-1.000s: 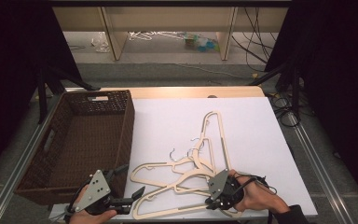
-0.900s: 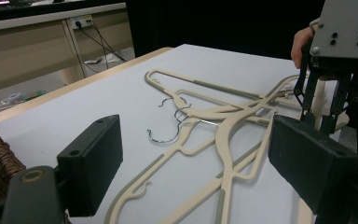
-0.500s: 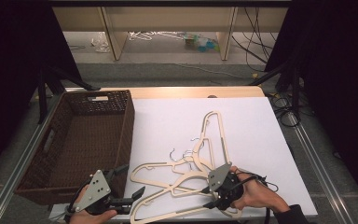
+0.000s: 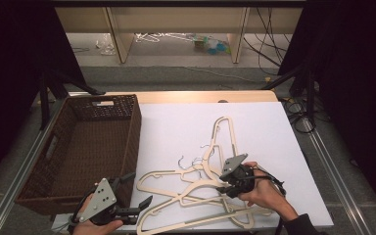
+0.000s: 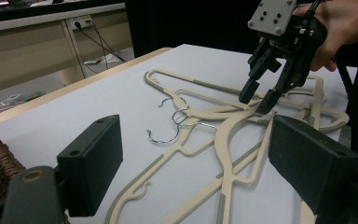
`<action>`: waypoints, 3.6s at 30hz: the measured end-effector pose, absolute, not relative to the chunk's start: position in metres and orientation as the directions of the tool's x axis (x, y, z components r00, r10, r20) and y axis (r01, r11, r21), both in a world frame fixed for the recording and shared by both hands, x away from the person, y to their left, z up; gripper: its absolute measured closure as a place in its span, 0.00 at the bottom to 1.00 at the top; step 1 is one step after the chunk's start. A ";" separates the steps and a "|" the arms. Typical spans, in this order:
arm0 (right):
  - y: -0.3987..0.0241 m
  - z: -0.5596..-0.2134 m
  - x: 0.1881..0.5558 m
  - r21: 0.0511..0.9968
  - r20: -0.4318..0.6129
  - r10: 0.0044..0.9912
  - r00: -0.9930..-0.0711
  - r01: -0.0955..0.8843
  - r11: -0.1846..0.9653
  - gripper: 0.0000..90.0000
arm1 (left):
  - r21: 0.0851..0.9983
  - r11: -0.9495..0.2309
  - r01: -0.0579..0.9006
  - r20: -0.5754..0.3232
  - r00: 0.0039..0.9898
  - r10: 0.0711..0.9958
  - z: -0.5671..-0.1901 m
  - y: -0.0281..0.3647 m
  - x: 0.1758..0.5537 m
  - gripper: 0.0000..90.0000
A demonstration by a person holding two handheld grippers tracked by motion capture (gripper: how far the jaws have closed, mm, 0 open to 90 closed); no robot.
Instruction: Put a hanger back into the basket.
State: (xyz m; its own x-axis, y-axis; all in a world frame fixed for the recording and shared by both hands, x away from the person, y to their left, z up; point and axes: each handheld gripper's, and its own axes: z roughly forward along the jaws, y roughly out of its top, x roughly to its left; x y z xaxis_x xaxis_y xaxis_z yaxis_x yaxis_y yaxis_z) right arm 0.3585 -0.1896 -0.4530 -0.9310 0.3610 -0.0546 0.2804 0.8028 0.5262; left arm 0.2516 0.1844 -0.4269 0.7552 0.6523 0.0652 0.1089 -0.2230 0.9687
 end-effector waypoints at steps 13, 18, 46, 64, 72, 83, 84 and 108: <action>-0.195 -0.455 0.368 0.481 -0.015 0.345 -0.939 0.295 0.826 0.75 | 0.968 -0.227 0.107 0.069 0.757 0.650 -0.427 0.184 0.252 0.19; -0.208 -0.448 0.365 0.462 -0.013 0.328 -0.944 0.286 0.839 0.73 | 0.968 -0.226 0.104 0.070 0.757 0.650 -0.426 0.185 0.252 0.19; -0.216 -0.431 0.353 0.373 -0.148 0.064 -0.987 0.004 0.928 0.88 | 0.879 -0.404 0.255 0.018 0.827 0.562 -0.447 0.118 0.281 0.25; -0.213 -0.411 0.345 0.398 -0.199 0.021 -0.980 -0.062 0.915 0.88 | 0.792 -0.504 0.345 -0.063 0.867 0.494 -0.474 0.068 0.337 0.43; -0.213 -0.409 0.345 0.396 -0.219 0.006 -0.976 -0.083 0.914 0.88 | 0.798 -0.506 0.329 -0.071 0.884 0.463 -0.472 0.062 0.340 0.56; -0.213 -0.407 0.344 0.398 -0.234 -0.011 -0.972 -0.106 0.911 0.88 | 0.801 -0.497 0.334 -0.109 0.898 0.427 -0.465 0.061 0.348 0.77; -0.213 -0.407 0.344 0.399 -0.234 -0.012 -0.972 -0.108 0.911 0.88 | 0.805 -0.489 0.335 -0.118 0.899 0.422 -0.463 0.062 0.348 0.78; -0.229 -0.378 0.341 0.533 -0.297 0.092 -0.951 -0.085 0.842 0.69 | 0.840 -0.496 0.222 -0.050 0.940 0.337 -0.394 0.065 0.312 0.95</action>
